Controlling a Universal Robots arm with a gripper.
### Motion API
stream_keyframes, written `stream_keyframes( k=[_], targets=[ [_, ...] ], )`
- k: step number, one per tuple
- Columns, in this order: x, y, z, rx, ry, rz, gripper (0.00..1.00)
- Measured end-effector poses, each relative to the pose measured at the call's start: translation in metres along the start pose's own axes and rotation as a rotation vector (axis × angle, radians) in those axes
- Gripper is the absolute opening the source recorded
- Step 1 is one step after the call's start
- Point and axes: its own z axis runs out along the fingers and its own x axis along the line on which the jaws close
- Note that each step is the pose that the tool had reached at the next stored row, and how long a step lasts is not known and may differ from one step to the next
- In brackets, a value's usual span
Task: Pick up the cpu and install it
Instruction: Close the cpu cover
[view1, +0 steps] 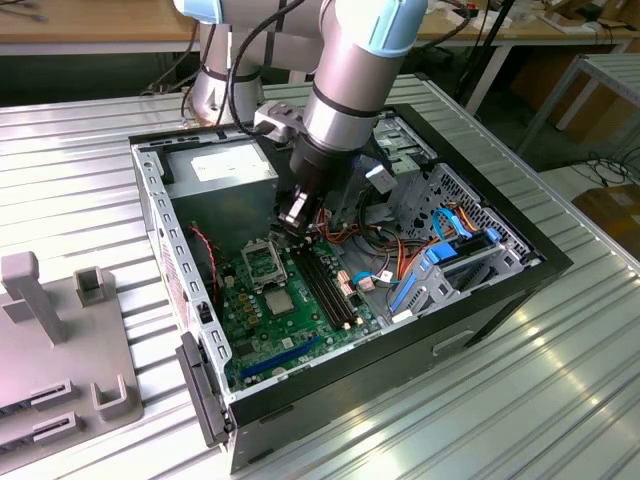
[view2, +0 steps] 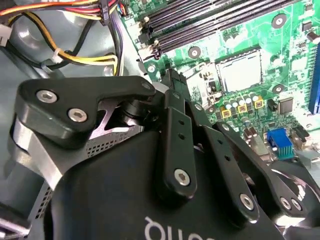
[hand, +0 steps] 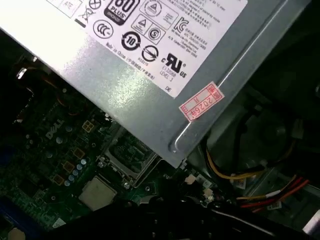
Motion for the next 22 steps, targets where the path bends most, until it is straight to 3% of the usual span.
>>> stream_keyframes(
  k=[1,2,16,20,22],
  targets=[
    [-0.0017,-0.0004,0.0114,-0.0014,-0.0012,0.0,0.11],
    [-0.0066,0.002,0.0213,-0.0123,-0.0095,0.0,0.11],
    [-0.0068,0.002,0.0225,-0.0124,-0.0097,0.0,0.11],
    [-0.007,0.0022,0.025,-0.0214,-0.0167,-0.001,0.11],
    [-0.0076,0.0031,0.0259,-0.0226,-0.0177,-0.002,0.11]
  ],
)
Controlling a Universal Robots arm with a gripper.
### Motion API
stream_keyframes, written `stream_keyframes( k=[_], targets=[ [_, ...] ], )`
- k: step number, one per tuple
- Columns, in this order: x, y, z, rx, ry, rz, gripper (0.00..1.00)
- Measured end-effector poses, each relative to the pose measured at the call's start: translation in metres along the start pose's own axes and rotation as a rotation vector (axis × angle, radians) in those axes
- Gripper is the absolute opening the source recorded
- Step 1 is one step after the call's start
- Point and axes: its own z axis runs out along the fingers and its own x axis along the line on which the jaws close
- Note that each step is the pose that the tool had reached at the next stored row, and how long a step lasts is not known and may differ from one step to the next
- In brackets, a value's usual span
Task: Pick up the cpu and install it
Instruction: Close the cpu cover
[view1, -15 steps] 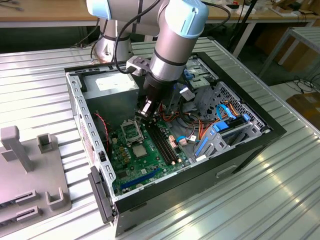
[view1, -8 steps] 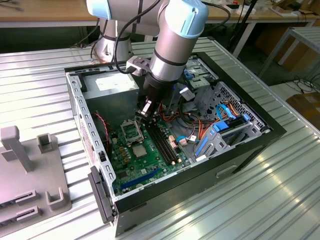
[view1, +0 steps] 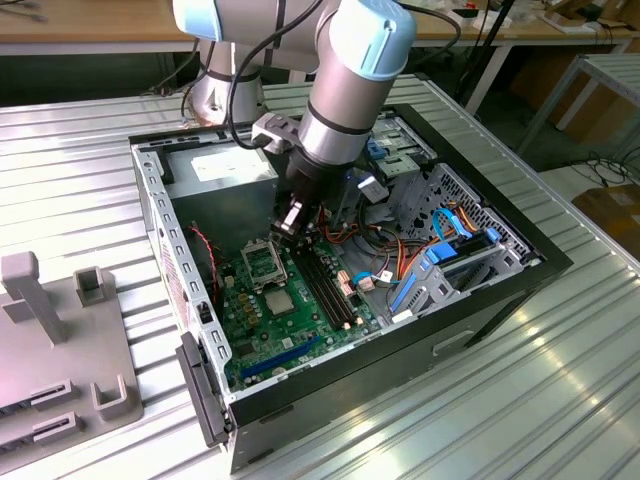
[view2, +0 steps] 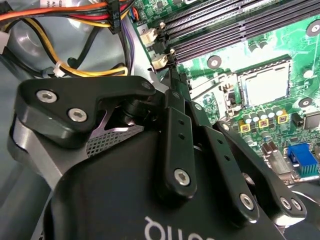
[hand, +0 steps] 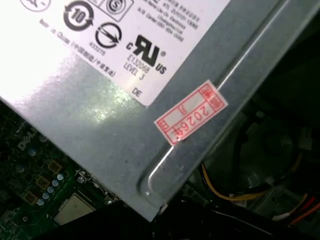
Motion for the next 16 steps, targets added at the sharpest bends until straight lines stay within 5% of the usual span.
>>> stream_keyframes(
  k=[16],
  targets=[
    [0.0003,0.0043,0.0061,-0.003,-0.0033,0.034,0.11]
  ],
)
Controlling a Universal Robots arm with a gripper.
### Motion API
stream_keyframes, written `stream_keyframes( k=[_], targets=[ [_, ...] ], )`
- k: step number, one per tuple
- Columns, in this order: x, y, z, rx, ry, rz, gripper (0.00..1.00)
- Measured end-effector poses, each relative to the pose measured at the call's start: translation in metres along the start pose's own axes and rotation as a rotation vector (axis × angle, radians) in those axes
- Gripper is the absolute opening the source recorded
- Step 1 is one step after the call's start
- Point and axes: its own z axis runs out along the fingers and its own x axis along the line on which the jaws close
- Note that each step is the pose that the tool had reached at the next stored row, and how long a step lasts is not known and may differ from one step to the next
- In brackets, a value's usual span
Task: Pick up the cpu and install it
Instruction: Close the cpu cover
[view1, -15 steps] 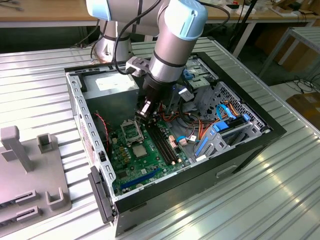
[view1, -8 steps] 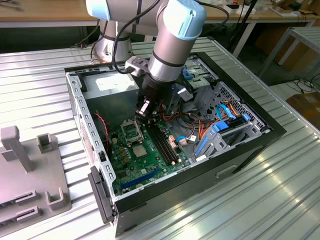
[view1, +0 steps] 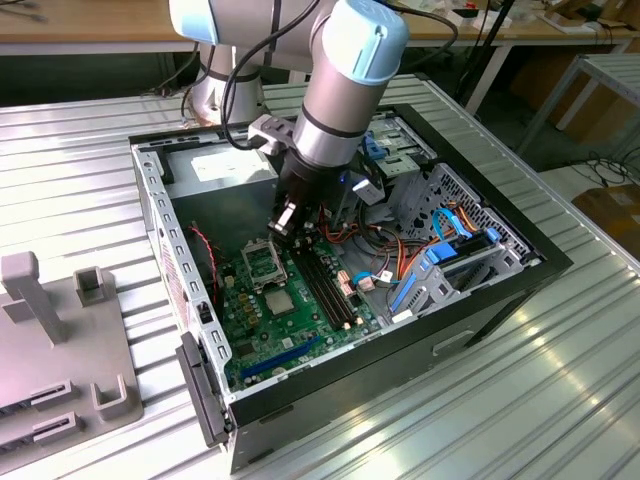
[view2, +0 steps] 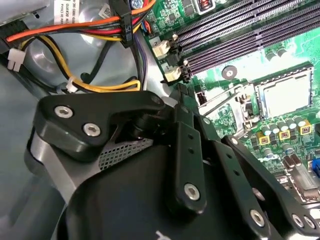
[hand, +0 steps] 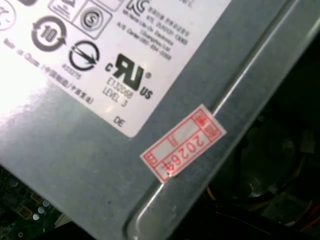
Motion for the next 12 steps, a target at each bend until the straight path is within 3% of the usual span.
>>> stream_keyframes(
  k=[12],
  targets=[
    [-0.0012,-0.0006,-0.0017,-0.0004,-0.0004,0.006,0.11]
  ],
)
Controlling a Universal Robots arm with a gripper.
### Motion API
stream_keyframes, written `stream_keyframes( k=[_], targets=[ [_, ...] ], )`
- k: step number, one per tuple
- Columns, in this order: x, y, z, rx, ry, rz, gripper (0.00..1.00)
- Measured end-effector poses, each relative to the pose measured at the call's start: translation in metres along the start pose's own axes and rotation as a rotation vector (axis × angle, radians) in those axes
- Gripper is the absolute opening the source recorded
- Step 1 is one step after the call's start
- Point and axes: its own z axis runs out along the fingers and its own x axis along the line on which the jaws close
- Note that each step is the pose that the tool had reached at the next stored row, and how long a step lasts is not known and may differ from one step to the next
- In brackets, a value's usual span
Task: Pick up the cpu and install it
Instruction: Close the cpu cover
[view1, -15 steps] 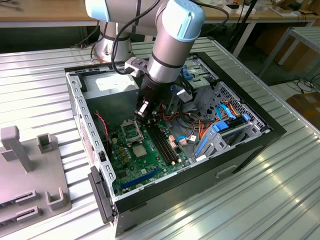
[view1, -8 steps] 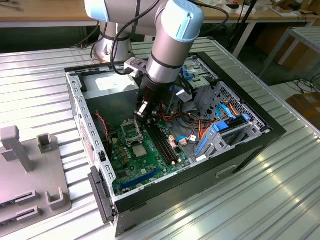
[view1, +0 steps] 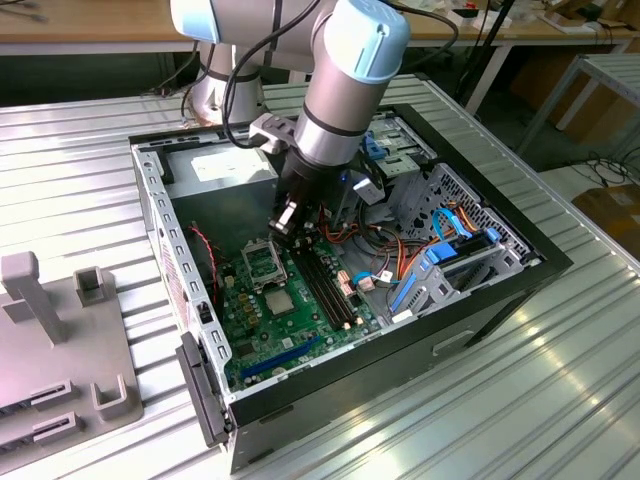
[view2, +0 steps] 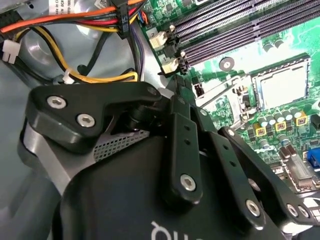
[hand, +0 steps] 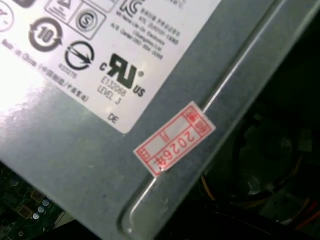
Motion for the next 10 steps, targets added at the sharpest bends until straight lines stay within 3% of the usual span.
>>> stream_keyframes(
  k=[10],
  targets=[
    [-0.0011,0.0012,0.001,-0.0007,-0.0008,0.003,0.11]
  ],
)
